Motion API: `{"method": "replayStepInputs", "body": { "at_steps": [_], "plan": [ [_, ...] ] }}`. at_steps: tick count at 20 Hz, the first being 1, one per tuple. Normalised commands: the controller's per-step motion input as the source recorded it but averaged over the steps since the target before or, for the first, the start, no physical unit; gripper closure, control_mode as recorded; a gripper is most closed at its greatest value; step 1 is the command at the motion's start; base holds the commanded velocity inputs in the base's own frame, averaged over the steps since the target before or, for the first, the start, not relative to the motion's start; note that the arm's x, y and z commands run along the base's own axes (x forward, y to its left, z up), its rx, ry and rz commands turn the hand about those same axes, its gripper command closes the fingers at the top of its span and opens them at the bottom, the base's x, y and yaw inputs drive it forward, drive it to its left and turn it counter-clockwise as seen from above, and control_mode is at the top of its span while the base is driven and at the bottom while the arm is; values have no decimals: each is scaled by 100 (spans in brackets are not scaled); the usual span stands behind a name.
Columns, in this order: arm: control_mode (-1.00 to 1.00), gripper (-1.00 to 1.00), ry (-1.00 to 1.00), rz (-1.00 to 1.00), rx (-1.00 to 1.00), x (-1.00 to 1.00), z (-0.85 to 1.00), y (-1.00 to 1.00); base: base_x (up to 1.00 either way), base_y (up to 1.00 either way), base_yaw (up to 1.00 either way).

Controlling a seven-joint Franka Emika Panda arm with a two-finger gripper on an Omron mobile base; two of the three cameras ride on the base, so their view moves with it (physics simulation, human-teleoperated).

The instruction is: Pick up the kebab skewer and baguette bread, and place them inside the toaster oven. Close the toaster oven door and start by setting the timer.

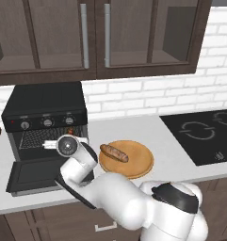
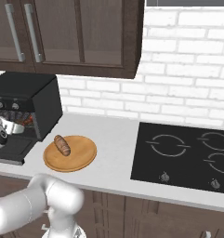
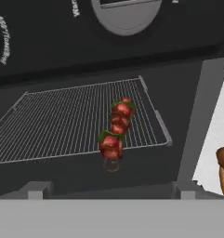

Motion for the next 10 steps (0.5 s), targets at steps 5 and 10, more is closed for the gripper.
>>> {"method": "replayStepInputs", "body": {
  "at_steps": [5,10],
  "plan": [
    [-100,-100,14,17,-7,-26,34,-48,0,0,0],
    [-100,-100,27,13,-8,-34,13,-60,0,0,0]
  ]
}}
